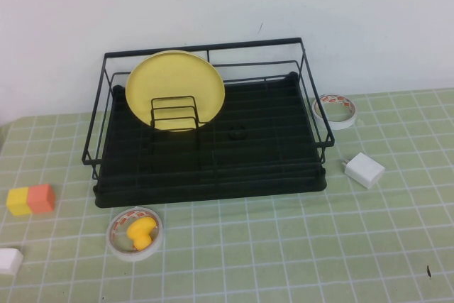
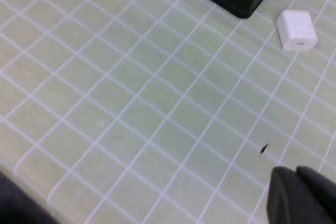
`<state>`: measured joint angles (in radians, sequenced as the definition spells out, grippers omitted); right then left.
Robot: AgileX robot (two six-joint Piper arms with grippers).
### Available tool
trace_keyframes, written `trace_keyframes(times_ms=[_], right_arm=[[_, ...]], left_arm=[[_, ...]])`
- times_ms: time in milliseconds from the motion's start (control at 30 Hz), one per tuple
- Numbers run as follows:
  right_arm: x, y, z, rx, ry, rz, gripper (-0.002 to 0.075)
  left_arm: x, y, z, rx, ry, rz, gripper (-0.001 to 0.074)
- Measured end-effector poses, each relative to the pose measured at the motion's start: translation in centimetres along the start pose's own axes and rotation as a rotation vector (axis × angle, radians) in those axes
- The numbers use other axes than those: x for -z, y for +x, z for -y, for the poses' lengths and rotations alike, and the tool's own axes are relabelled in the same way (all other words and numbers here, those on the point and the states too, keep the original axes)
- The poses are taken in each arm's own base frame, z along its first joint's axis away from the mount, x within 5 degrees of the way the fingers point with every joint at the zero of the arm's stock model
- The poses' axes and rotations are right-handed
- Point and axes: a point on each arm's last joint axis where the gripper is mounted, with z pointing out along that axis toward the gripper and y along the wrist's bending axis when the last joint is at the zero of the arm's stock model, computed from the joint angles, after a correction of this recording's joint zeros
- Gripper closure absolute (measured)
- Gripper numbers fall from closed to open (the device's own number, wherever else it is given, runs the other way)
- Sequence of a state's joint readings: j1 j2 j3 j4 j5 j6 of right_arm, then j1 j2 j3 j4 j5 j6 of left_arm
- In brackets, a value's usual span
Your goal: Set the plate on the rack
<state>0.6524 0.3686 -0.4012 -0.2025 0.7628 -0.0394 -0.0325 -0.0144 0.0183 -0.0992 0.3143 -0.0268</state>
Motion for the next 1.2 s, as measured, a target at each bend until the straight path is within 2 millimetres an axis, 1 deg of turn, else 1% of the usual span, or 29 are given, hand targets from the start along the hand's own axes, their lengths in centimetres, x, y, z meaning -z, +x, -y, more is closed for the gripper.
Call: trace_keyframes(times_ms=[100,200,300,400,500,567,667,833,1000,1200], right_arm=[[0.8,0.3,0.2,0.011,0.033,0.047,0.0726],[1.6,0.8,0.7,-0.029,0.129,0.108,0.0726],[1.6,1.7,0.9,-0.079,0.251,0.202,0.0726],[0.4,3.1,1.0,-0.119,0.381,0.308,0.0726],[-1.4,4.8,0.9,-0.146,0.493,0.402,0.0726],[-2.5,5.9,0.7,-0.151,0.538,0.442,0.0726],[-2.9,6.6,0.7,-0.17,0.571,0.42,0.0726],[-3.4,7.5,0.5,-0.198,0.554,0.316,0.0726],[-3.5,7.9,0.4,-0.209,0.543,0.275,0.0726],[-3.7,8.2,0.2,-0.343,0.495,0.261,0.0726]], left_arm=[[0.0,0.0,0.0,0.0,0.0,0.0,0.0736],[0.0,0.0,0.0,0.0,0.0,-0.002,0.0736],[0.0,0.0,0.0,0.0,0.0,-0.002,0.0736],[0.0,0.0,0.0,0.0,0.0,-0.002,0.0736],[0.0,0.0,0.0,0.0,0.001,-0.002,0.0736],[0.0,0.0,0.0,0.0,0.001,-0.002,0.0736],[0.0,0.0,0.0,0.0,0.001,-0.002,0.0736],[0.0,0.0,0.0,0.0,0.001,-0.002,0.0736],[0.0,0.0,0.0,0.0,0.001,-0.002,0.0736],[0.0,0.0,0.0,-0.002,0.001,-0.002,0.0736]])
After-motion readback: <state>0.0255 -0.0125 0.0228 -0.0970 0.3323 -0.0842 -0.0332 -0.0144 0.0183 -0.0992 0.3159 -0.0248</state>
